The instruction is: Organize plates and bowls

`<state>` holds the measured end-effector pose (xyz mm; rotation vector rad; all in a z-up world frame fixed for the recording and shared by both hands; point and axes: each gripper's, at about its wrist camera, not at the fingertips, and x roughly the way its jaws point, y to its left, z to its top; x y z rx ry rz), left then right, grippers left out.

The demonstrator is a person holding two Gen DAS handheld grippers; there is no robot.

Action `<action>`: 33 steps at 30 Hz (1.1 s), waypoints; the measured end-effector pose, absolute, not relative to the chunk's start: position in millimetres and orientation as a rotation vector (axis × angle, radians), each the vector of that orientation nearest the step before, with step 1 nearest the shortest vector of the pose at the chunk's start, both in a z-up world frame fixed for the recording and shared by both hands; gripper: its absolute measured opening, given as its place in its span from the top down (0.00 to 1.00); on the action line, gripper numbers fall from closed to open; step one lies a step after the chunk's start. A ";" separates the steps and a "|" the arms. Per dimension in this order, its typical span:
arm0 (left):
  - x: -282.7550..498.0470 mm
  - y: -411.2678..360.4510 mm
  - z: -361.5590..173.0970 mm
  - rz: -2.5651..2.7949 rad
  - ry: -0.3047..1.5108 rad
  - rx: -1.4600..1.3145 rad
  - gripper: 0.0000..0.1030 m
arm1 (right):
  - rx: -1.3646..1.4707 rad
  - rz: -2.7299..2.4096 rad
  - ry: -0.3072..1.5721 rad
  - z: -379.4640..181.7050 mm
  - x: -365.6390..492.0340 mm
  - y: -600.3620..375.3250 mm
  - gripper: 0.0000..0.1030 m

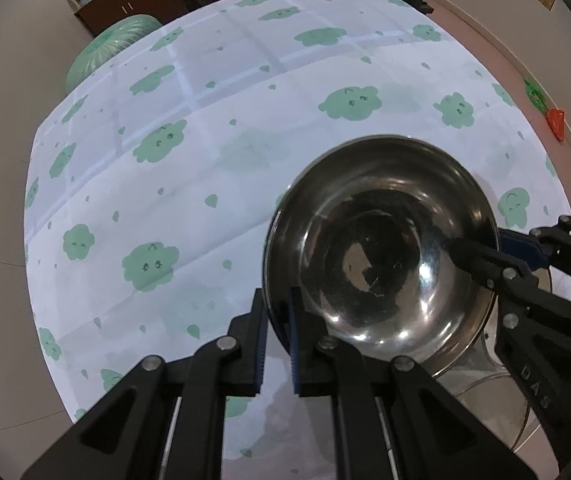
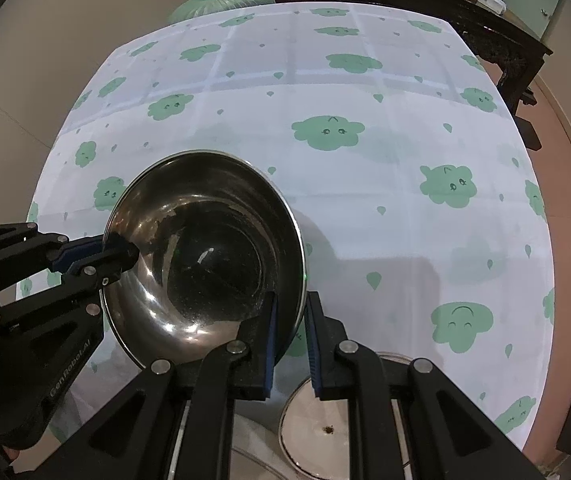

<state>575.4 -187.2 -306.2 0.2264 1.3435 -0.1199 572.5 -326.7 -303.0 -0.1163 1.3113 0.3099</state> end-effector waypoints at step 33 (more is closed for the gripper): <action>542.6 -179.9 -274.6 -0.132 1.301 0.240 0.94 | -0.116 0.301 1.261 -265.6 535.2 -319.2 0.85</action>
